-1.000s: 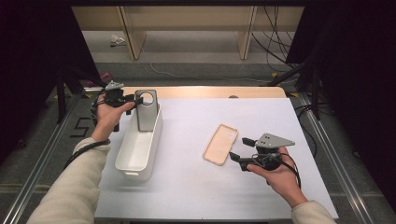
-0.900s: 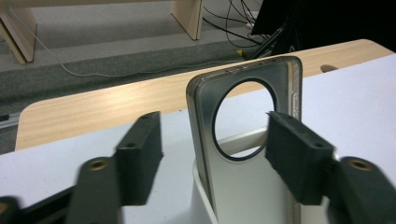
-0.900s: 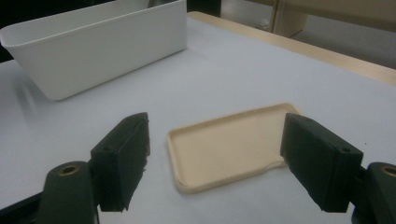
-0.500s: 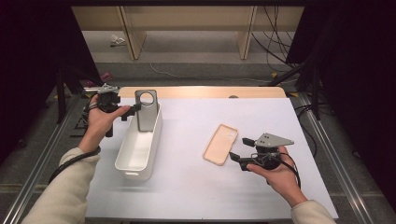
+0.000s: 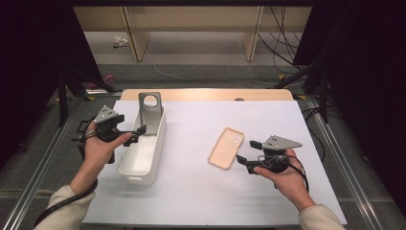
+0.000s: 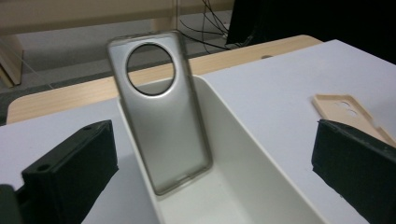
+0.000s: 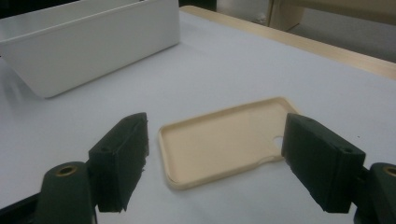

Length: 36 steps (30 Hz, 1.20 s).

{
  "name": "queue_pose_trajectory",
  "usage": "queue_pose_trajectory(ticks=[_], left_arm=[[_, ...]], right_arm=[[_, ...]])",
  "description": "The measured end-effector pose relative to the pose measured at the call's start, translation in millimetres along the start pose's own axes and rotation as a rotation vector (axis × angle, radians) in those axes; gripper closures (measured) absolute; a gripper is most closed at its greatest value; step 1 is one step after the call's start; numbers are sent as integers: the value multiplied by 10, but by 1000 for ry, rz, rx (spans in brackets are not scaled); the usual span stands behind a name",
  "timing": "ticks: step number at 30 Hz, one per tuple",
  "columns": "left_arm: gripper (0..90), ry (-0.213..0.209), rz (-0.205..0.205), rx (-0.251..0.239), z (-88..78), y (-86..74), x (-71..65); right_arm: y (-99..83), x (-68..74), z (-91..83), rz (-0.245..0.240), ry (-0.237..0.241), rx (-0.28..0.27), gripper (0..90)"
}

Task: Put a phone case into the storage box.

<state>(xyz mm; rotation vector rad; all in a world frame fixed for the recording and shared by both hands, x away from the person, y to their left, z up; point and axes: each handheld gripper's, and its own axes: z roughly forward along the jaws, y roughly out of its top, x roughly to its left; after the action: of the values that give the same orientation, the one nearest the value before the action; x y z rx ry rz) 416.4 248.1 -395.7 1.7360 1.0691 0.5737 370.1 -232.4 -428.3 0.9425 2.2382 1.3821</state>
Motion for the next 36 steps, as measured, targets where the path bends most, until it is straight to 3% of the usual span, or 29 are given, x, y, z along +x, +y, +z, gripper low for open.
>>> queue_pose_trajectory(ticks=[12,21,36], left_arm=[[2,-56,44,-49,-266,-241,-400],[2,-97,94,-36,-326,-418,-631],[2,-104,100,-31,-303,-431,-658]], right_arm=[[7,-38,27,9,-2,5,240],[7,-53,66,8,1,11,241],[13,-55,67,14,2,10,241]])
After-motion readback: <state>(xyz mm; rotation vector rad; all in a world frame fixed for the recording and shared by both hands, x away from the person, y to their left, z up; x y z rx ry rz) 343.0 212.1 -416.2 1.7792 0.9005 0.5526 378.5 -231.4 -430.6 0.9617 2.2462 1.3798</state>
